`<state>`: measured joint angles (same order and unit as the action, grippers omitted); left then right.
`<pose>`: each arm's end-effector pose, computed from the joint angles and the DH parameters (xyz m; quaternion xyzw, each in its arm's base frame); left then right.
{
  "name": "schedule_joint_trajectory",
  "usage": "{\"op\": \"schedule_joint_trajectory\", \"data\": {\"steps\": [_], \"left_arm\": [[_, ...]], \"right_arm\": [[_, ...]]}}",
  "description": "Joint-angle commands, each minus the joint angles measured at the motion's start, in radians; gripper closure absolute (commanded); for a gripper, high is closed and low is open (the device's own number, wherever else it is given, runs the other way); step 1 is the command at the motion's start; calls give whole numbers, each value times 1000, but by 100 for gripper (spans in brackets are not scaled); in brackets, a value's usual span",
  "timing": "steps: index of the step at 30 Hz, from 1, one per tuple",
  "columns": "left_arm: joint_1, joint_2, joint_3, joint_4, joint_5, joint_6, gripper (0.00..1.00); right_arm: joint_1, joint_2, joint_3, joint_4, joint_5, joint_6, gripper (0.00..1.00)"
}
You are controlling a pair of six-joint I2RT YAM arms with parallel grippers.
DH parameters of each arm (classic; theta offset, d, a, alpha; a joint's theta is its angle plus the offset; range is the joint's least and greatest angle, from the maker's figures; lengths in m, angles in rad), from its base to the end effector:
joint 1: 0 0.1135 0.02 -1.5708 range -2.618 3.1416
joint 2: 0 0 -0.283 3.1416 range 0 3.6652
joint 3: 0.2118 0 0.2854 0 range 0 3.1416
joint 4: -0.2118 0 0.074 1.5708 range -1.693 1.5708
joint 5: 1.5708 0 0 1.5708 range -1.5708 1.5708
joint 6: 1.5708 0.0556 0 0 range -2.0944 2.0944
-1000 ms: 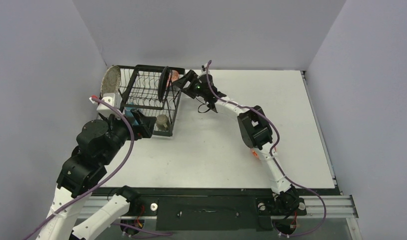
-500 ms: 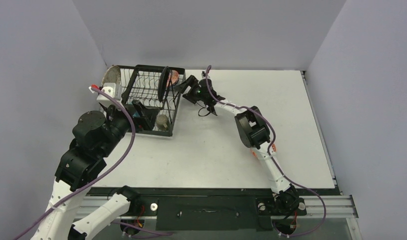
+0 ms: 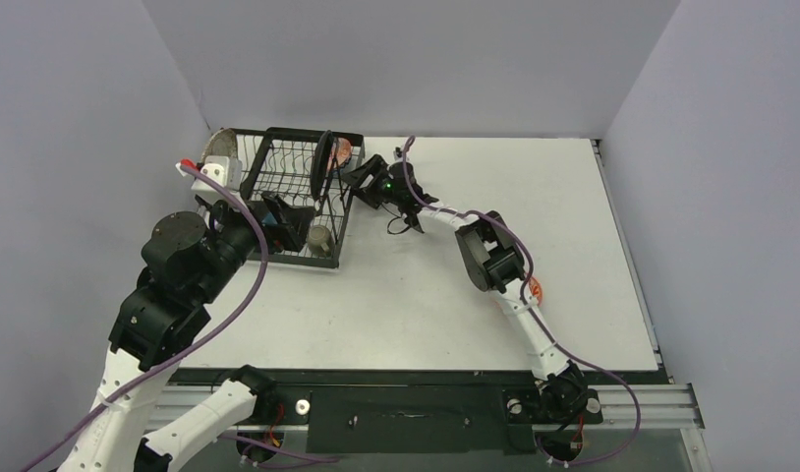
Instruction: Load the mixed dishes into the dish rack
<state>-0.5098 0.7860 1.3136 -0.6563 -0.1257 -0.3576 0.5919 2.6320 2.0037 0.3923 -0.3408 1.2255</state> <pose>0.1422 -0.0715 0.4895 0.0157 0.7506 -0.2341 0.6177 0.5298 0.3786 0.1065 0.1414 0.7682 0.5630 0.2700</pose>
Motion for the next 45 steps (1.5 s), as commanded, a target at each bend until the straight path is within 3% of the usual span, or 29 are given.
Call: {"op": "schedule_joint_trajectory", "data": {"steps": [1,7,14,22,34,39,42,45], "left_arm": [[-3,3,46,51,12,13,14],[-3,-2,51,50,10,14,14],[-3,-5,47,54,8,18,13],[-2,-7,38,60,14,17,13],[-3,-8,30,71,16,19,13],[-3,-9,25,83,20,22,13],[-3,-8,24,82,22,23,13],[-3,-12,23,81,20,25,13]], "right_arm": [[22,46,52,93,-29,55,36],[31,34,31,134,-35,76,49],[40,-28,-105,236,-58,106,73],[64,-128,-294,344,-69,139,87],[149,-263,-584,425,-17,127,82],[165,-288,-629,426,-29,119,79],[168,-329,-677,406,-17,95,77],[165,-381,-699,296,-3,2,69]]}}
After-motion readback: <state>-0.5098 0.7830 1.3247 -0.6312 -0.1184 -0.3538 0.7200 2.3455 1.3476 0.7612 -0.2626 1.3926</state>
